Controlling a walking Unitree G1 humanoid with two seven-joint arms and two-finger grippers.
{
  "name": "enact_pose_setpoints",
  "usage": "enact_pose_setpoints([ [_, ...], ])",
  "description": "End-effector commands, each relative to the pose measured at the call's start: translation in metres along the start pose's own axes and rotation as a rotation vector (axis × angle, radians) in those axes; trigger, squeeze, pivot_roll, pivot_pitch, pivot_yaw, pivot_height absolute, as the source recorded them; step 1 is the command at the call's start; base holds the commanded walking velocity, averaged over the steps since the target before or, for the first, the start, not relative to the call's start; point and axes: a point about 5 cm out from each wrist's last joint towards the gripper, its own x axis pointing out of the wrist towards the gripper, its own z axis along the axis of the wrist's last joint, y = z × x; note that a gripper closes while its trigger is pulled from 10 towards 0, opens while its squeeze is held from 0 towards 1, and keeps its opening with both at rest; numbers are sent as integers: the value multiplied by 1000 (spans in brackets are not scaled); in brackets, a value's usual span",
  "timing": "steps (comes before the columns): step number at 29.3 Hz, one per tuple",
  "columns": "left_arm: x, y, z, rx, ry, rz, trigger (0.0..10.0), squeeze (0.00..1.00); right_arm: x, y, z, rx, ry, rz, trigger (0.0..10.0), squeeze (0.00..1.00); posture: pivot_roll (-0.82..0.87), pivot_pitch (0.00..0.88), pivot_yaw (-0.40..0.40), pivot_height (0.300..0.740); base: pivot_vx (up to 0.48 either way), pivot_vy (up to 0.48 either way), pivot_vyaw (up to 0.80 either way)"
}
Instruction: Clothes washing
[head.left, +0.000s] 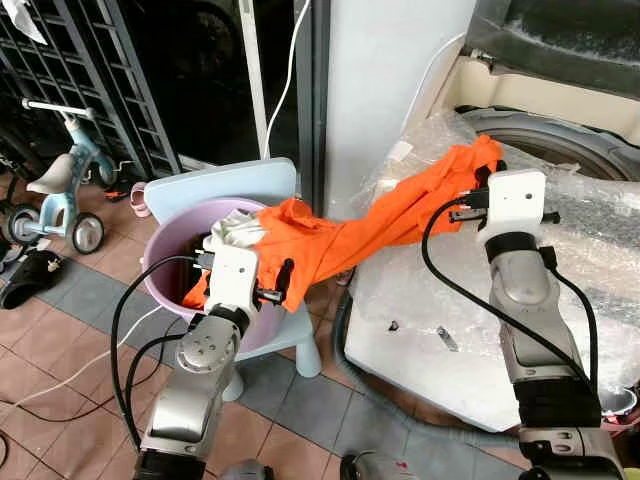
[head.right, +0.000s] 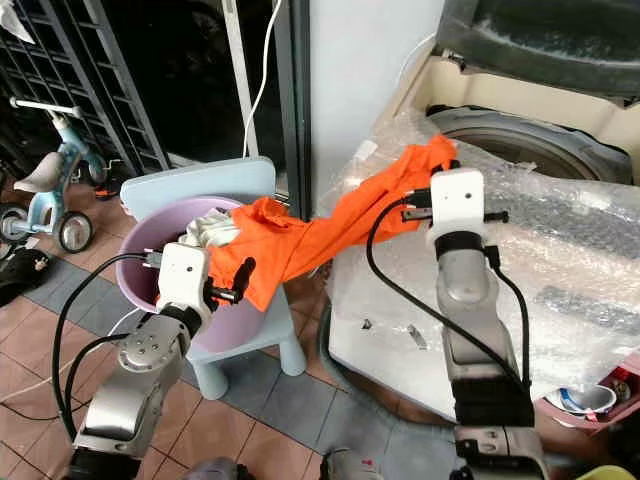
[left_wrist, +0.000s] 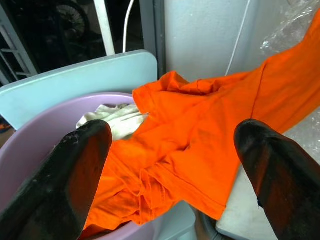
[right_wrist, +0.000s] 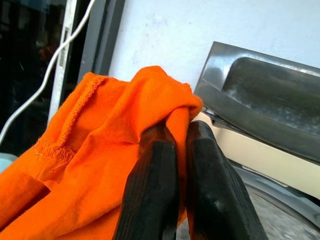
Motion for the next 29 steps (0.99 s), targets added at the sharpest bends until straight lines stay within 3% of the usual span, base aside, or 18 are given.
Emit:
enact_pose_setpoints([
  [1,-1,1,-1,1,10,7,10000,0,-2,1,-2,51,18,-23,10000,0,-52,0,26,740,0,0,0],
  [7,-4,6,-4,-15,18,28,10000,0,-24,6,-20,110,110,-161,10000,0,-52,0,31,740,0,0,-91],
  [11,-3,5,-3,-15,13,17,10000,0,-24,12,-18,84,88,-112,10000,0,-63,0,37,740,61,0,-800],
  [14,0,3,-1,-13,7,3,10000,0,-10,9,-7,50,26,-74,10000,0,-63,0,37,740,247,0,-800],
  [15,2,2,0,-17,1,4,10000,0,2,4,3,23,-18,-56,10000,0,-71,0,34,740,251,0,-800],
  [17,2,2,1,-20,-1,5,10000,0,4,3,5,16,-28,-51,10000,0,-71,0,34,740,251,0,-800],
  [19,3,2,1,-24,-4,9,10000,0,22,0,19,-23,-94,23,10000,0,-67,0,28,740,253,0,-653],
  [25,1,1,0,-34,-1,17,10000,0,50,-4,45,-66,-178,135,10000,0,-55,0,20,740,206,0,-461],
  [29,3,0,3,-46,-14,16,10000,0,67,3,62,-85,-208,278,10000,0,-60,0,22,740,0,0,0],
])
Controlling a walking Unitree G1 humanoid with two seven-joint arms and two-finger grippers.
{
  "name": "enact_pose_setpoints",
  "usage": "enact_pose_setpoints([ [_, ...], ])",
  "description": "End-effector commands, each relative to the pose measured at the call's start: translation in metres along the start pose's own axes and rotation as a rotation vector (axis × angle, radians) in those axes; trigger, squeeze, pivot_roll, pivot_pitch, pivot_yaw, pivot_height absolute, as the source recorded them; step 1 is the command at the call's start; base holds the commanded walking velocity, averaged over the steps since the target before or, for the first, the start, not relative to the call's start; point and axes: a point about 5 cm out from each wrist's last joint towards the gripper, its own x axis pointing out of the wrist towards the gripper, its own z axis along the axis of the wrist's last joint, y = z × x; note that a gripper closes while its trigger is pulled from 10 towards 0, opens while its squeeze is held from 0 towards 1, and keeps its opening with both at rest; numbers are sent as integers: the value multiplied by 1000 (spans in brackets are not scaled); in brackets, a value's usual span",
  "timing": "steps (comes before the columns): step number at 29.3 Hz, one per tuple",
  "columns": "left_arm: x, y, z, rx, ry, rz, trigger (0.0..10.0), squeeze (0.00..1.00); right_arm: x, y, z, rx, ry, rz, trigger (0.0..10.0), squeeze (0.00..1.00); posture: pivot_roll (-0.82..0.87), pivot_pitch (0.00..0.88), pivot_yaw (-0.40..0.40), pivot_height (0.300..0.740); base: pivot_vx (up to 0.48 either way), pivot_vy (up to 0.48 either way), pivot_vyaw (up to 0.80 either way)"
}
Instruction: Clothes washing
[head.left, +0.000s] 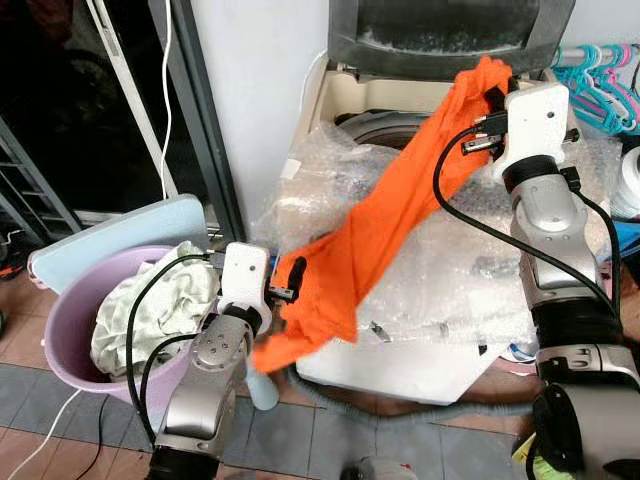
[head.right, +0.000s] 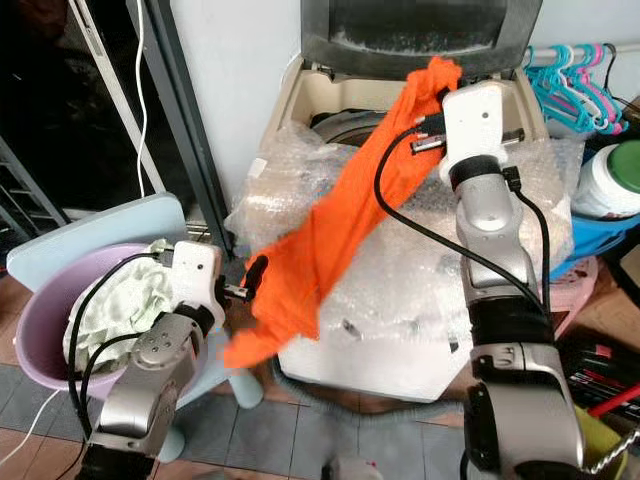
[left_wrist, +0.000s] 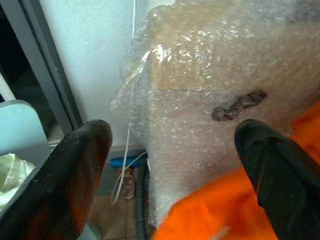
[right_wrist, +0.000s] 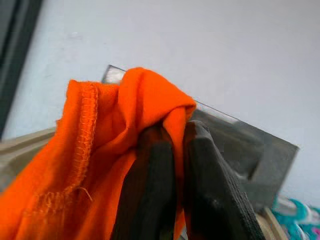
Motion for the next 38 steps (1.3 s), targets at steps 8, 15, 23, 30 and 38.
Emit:
enact_pose_setpoints([
  [8,4,0,1,5,-2,9,10000,0,54,-2,66,-99,-159,180,10000,0,-59,0,15,740,0,0,0],
  [15,2,2,0,8,-5,26,10000,0,71,-79,121,-50,-177,-176,10000,0,-39,0,-4,740,0,0,0],
  [23,1,1,-2,6,0,45,10000,0,55,-130,109,-35,-42,-478,10000,0,-49,0,-14,740,0,0,0],
  [30,3,-2,-2,2,4,29,10000,0,28,-68,-21,38,451,-211,10000,0,-59,0,7,740,0,0,0],
  [38,3,-3,-2,7,11,18,10000,0,5,-45,-61,269,544,-114,10000,608,-68,0,13,740,0,0,0],
])
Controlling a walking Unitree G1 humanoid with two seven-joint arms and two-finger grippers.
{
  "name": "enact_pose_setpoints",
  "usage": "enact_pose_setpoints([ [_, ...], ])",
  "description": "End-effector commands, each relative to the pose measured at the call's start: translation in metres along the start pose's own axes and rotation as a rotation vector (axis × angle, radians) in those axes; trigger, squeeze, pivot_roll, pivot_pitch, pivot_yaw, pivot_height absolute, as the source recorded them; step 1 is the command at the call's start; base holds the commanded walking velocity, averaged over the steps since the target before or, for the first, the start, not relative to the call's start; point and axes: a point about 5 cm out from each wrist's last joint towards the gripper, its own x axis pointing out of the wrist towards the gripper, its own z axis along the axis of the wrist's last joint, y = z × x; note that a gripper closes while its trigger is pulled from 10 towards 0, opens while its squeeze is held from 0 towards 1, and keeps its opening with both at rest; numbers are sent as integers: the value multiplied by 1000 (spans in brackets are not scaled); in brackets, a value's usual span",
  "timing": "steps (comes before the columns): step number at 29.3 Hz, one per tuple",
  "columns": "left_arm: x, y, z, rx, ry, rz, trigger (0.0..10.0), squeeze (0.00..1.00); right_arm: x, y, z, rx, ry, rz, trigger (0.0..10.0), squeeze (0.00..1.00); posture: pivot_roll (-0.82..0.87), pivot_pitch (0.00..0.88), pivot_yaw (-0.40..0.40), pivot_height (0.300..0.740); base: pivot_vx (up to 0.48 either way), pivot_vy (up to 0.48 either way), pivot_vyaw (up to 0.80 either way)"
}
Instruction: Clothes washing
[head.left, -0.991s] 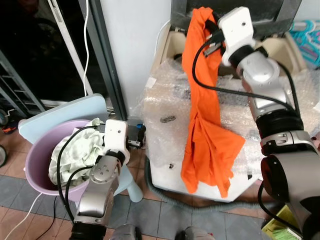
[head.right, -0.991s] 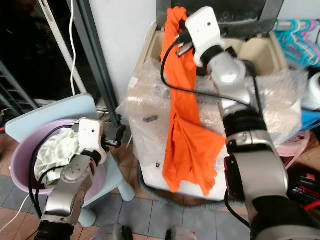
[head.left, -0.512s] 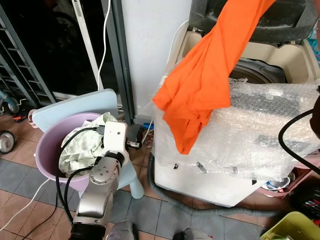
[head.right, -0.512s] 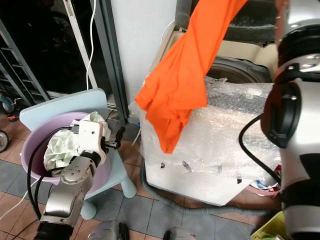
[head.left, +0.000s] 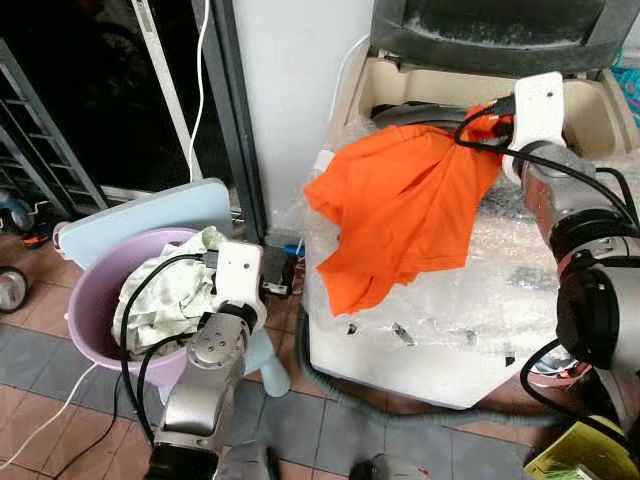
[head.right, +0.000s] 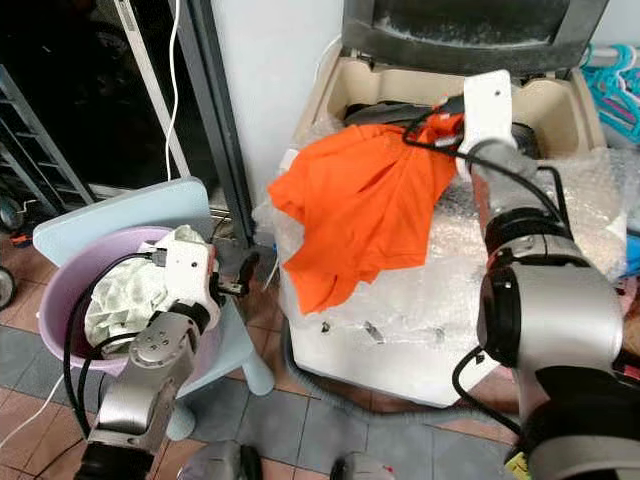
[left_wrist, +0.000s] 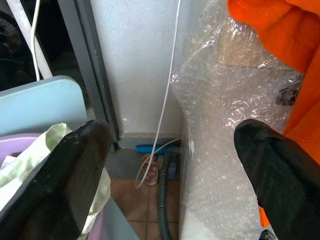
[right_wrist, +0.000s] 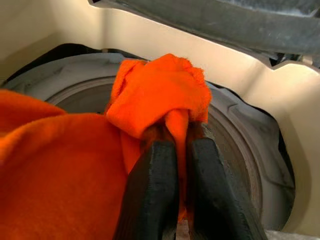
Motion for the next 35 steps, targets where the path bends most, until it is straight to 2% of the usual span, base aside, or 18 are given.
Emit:
enact_pose_setpoints([
  [1,1,-1,-1,8,13,-13,10000,0,-1,1,8,76,-68,60,10000,1000,-68,0,13,740,0,0,0],
  [2,1,-1,-1,8,12,-14,10000,0,-2,2,11,91,-108,80,10000,1000,-66,0,11,740,0,0,0],
  [6,0,0,-1,10,12,-12,10000,0,-8,6,30,-22,-315,129,10000,1000,-61,0,11,740,0,0,0],
  [8,-1,1,-2,11,14,-8,10000,0,-14,11,36,-14,-414,179,10000,1000,-60,0,13,740,0,0,0],
  [11,-3,1,-2,12,15,-7,10000,0,-19,12,37,-7,-464,207,10000,1000,-56,0,16,740,0,0,0],
  [14,-4,2,-3,17,19,-10,10000,0,-29,17,29,5,-488,324,10000,1000,-56,0,19,740,0,0,0],
  [18,-5,3,-3,19,23,-11,10000,0,-38,23,16,-48,-465,388,10000,1000,-57,0,25,740,0,0,0],
  [20,-5,3,-3,21,26,-14,10000,0,-45,31,1,-56,-431,475,10000,1000,-58,0,25,740,0,0,0],
  [22,-5,4,-3,22,27,-14,10000,0,-48,35,-5,-106,-425,503,10000,1000,-57,0,27,740,0,0,0],
  [23,-5,4,-3,23,27,-15,10000,0,-52,38,-12,-165,-412,518,10000,1000,-57,0,28,740,0,0,0],
  [29,-4,4,-3,24,28,-17,10000,0,-51,47,-34,-265,-334,495,10000,1000,-60,0,33,740,0,0,0],
  [32,-1,4,-1,27,24,-23,10000,0,-44,47,-50,-290,-227,412,10000,1000,-67,0,39,740,0,0,0],
  [33,0,4,0,32,23,-26,10000,0,-43,49,-56,-286,-189,400,8667,1000,-65,0,39,740,0,0,0],
  [34,1,5,0,33,22,-27,10000,0,-43,49,-58,-283,-180,398,8667,1000,-65,0,39,740,0,0,0],
  [35,1,5,1,35,19,-27,10000,0,-42,51,-59,-279,-174,394,0,1000,-62,0,39,740,0,0,0],
])
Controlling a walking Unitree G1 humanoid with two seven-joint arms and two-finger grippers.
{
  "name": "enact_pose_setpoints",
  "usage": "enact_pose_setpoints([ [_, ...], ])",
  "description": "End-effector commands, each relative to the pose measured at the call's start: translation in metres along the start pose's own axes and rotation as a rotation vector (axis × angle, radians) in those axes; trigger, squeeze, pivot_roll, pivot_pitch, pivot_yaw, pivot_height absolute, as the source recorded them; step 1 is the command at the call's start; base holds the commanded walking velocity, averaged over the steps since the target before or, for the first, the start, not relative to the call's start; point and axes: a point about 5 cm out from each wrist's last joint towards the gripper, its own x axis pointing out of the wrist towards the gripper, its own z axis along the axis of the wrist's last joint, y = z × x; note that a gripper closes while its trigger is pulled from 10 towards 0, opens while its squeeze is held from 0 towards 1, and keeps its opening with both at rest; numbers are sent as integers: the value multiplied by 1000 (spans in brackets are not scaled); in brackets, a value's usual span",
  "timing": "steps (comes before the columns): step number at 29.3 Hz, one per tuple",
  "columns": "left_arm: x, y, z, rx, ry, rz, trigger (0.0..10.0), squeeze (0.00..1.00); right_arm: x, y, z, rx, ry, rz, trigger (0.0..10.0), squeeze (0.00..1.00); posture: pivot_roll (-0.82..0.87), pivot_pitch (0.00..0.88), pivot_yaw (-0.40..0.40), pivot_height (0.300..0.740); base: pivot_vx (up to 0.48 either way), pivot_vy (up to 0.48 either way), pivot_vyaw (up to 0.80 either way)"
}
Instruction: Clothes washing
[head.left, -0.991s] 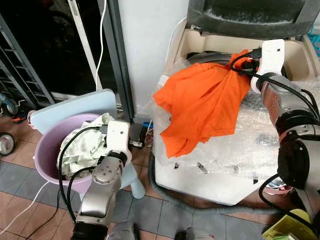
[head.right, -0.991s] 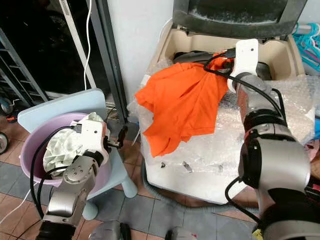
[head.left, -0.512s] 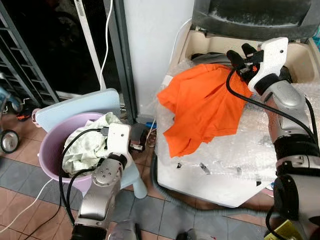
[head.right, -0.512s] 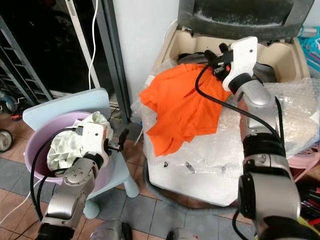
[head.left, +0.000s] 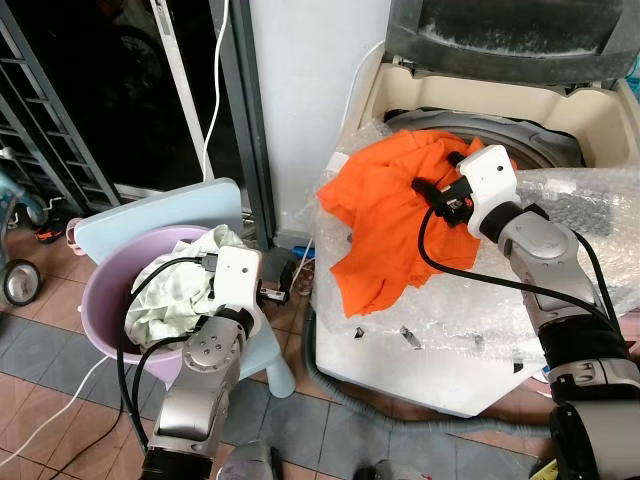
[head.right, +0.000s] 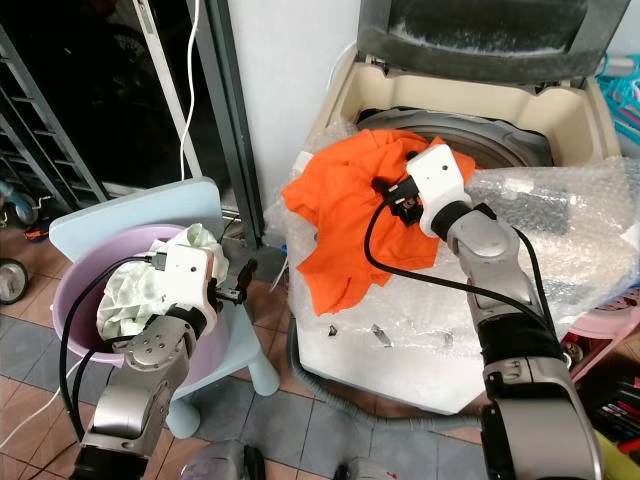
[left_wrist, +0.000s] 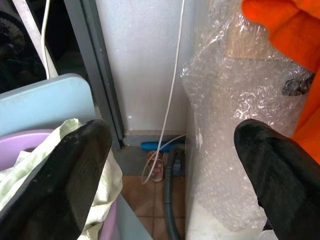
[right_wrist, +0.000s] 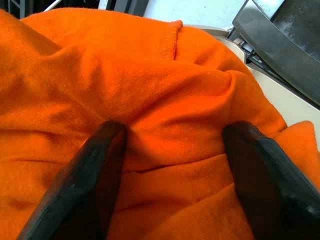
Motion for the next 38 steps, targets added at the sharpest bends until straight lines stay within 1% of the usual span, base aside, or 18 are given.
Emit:
enact_pose_setpoints([
  [1,4,5,4,11,-7,-2,10000,0,3,6,-10,26,64,-12,0,922,-61,0,42,740,0,0,0],
  [2,5,6,5,15,-10,0,10000,0,4,6,-11,35,71,-17,0,718,-60,0,42,740,0,0,0],
  [4,6,13,8,25,-17,21,10000,0,6,5,-12,59,76,-44,0,0,-52,0,44,740,0,0,0],
  [8,5,19,10,30,-22,45,10000,0,7,0,-15,121,89,-92,0,0,-30,0,44,740,0,0,0],
  [11,0,27,16,37,-35,72,10000,0,9,-11,-18,226,126,-193,0,0,-17,0,50,740,0,0,0],
  [15,-3,33,19,42,-37,78,10000,0,11,-16,-20,263,151,-246,0,0,-18,0,51,740,0,0,0],
  [19,-6,40,29,34,-54,92,10000,0,17,-33,-6,281,124,-295,0,0,-12,0,35,740,0,0,0],
  [20,-6,40,29,34,-54,92,10000,0,17,-33,-6,281,124,-295,0,0,-12,0,35,740,0,0,0],
  [24,-7,43,22,39,-32,109,10000,0,27,-56,26,313,39,-369,0,0,-11,0,27,740,0,0,0],
  [28,-5,44,20,44,-30,109,10000,0,30,-63,39,308,11,-387,0,0,-11,0,27,740,0,0,0],
  [29,-1,44,20,40,-28,116,10000,0,35,-73,66,259,-45,-386,0,0,-16,0,29,740,0,0,0],
  [30,1,44,20,39,-27,116,10000,0,37,-77,78,232,-75,-380,0,0,-20,0,29,740,0,0,0],
  [33,0,40,19,38,-25,110,10000,0,37,-87,101,179,-139,-397,0,0,-32,0,30,740,0,0,0],
  [34,0,40,19,38,-25,110,10000,0,37,-87,101,179,-139,-397,0,0,-32,0,30,740,0,0,0],
  [35,-1,34,17,35,-21,95,10000,0,33,-100,125,144,-224,-445,0,0,-39,0,31,740,0,0,0],
  [36,-2,31,16,31,-18,86,10000,0,30,-107,137,130,-265,-470,0,0,-46,0,31,740,0,0,0],
  [37,-2,31,16,31,-18,86,10000,0,30,-107,137,130,-265,-470,0,0,-46,0,31,740,0,0,0],
  [38,-2,27,14,31,-14,72,10000,0,27,-111,147,120,-300,-474,0,0,-47,0,28,740,0,0,0],
])
